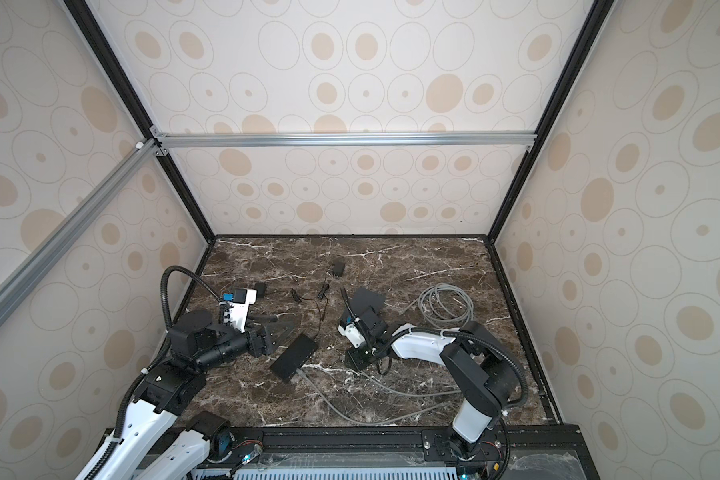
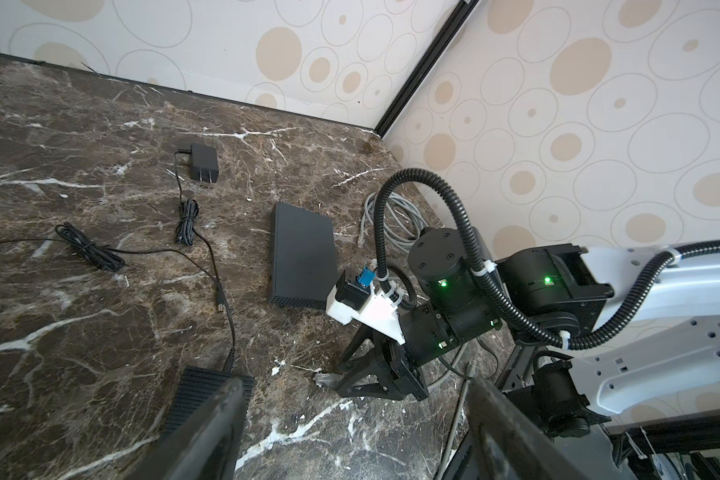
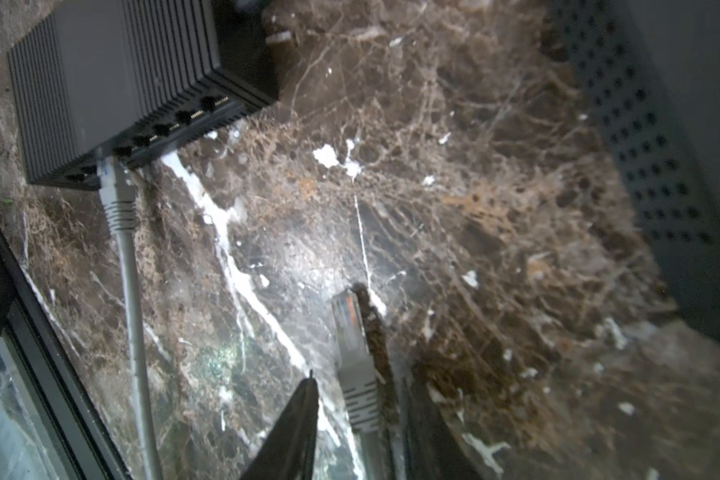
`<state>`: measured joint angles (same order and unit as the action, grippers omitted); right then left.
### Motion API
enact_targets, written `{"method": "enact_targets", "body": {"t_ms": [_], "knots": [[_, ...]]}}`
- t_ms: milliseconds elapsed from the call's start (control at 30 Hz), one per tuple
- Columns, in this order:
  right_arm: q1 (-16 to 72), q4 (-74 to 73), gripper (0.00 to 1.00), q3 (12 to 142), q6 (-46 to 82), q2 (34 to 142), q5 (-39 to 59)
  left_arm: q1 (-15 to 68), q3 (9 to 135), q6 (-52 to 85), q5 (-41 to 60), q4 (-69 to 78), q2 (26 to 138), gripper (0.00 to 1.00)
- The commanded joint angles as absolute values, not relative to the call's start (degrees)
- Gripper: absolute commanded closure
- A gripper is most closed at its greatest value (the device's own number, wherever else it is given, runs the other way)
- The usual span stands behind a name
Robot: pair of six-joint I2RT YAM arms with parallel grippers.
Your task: Insert the plug into the switch port
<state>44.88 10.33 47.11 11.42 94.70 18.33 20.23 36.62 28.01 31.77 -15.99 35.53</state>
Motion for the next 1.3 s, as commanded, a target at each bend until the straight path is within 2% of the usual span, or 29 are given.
{"method": "enact_targets", "body": {"t_ms": [0,333,500,667,833,933,1067,1267], "knots": [[45.6,13.3,0.64,44.7,10.6,93.7,18.2,19.8,36.5,26.6,32.0,-16.1,35.8,0.17],[47.7,13.1,0.68,44.6,10.4,93.6,15.6,19.7,36.4,26.8,31.8,-16.0,35.7,0.17],[49.7,13.9,0.76,45.8,9.8,93.9,13.9,19.6,36.3,26.8,31.8,-16.0,35.8,0.17],[49.9,12.8,0.78,44.9,9.9,93.4,13.5,19.6,36.3,26.8,31.6,-16.0,35.8,0.16],[50.5,12.5,0.87,44.2,9.8,91.6,11.7,19.4,36.3,26.8,31.1,-16.1,36.3,0.16],[51.5,12.8,0.91,44.6,8.6,89.8,8.2,19.2,36.4,26.8,30.6,-16.4,36.8,0.16],[53.6,13.5,0.96,46.5,6.3,88.2,-1.7,19.0,36.4,26.9,30.6,-16.3,37.1,0.16],[55.9,13.2,0.99,52.4,1.1,92.4,-10.4,18.9,36.3,27.1,30.3,-16.4,37.0,0.16]]}}
